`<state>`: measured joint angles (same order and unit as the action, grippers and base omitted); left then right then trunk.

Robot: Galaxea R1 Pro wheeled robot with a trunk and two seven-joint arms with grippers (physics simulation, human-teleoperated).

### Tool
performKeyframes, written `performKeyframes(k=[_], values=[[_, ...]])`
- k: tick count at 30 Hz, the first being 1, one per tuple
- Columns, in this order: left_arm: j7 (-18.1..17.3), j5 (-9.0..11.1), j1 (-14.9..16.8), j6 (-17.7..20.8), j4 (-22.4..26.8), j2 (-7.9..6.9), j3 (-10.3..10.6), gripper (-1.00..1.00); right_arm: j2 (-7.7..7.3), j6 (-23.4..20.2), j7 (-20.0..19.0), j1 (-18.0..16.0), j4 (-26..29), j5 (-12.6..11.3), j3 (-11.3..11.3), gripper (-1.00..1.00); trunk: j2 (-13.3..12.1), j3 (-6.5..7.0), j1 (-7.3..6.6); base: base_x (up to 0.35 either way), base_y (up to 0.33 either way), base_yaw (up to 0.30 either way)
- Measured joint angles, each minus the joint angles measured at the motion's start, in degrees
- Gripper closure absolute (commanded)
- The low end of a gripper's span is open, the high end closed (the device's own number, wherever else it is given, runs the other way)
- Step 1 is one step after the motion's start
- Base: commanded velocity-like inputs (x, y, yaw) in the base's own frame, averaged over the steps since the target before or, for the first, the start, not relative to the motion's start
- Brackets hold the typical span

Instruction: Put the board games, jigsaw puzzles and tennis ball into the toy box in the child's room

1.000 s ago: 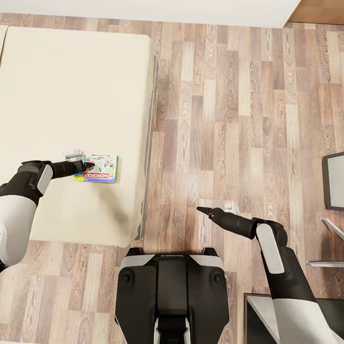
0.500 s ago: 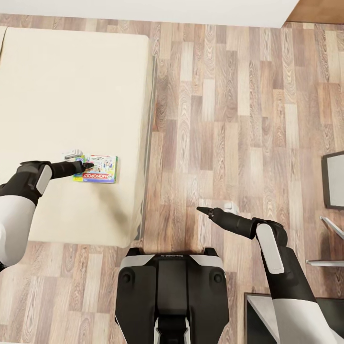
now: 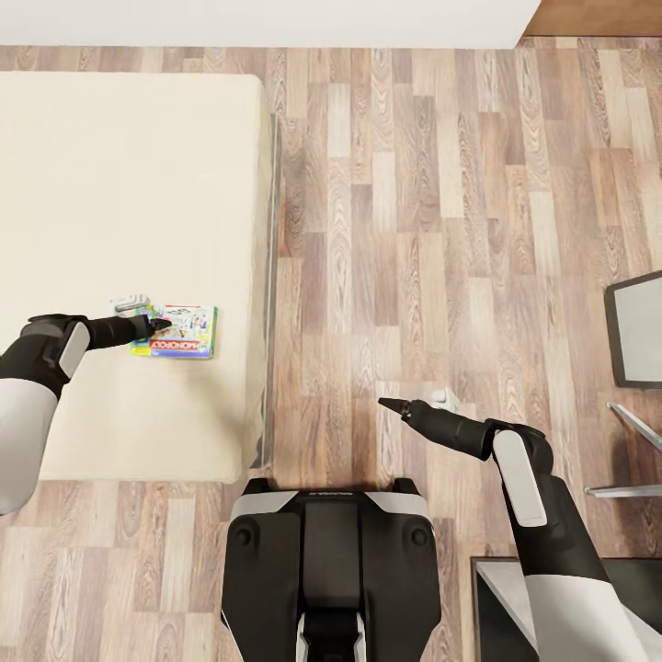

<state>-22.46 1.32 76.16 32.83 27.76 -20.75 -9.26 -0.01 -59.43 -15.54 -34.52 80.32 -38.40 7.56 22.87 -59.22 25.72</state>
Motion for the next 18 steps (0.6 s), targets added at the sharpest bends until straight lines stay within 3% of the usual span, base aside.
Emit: performKeyframes(k=[18], values=[[-0.2, 1.6, 0.0, 0.2, 0.0, 1.12, -0.1, -1.00, 0.00, 0.0, 0.0, 0.0, 0.0, 0.0, 0.0, -1.00, 0.0, 0.01, 0.00, 0.000, 0.000, -0.003]])
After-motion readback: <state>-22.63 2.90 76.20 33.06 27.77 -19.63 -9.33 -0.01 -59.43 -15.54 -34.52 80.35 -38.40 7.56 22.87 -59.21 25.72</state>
